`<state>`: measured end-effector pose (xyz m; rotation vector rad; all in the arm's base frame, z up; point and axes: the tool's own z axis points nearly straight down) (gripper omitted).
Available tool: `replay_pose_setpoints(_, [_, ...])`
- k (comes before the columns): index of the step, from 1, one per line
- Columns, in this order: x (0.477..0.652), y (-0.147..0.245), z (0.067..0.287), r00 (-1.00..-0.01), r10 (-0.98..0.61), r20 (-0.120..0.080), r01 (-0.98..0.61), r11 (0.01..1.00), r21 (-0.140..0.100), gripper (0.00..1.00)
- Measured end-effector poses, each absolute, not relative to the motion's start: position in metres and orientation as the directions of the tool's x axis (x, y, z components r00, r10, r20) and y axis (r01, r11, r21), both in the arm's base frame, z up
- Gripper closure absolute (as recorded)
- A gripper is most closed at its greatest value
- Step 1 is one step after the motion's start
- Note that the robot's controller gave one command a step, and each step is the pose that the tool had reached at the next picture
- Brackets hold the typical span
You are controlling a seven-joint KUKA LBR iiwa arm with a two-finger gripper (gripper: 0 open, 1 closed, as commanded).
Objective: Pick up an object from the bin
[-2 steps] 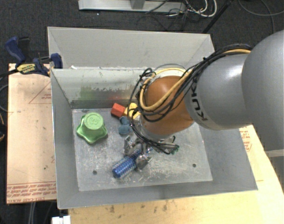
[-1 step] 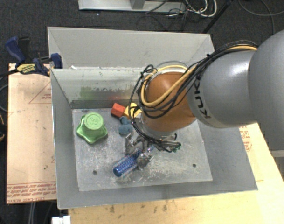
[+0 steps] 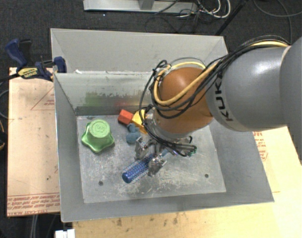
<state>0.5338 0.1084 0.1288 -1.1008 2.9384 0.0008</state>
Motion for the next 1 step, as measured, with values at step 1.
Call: replay_pose_setpoints(1, [0.5348, 0.1093, 0.1699, -0.756, -0.655, -0.005, -0.655, 0.756, -0.002, 1.0])
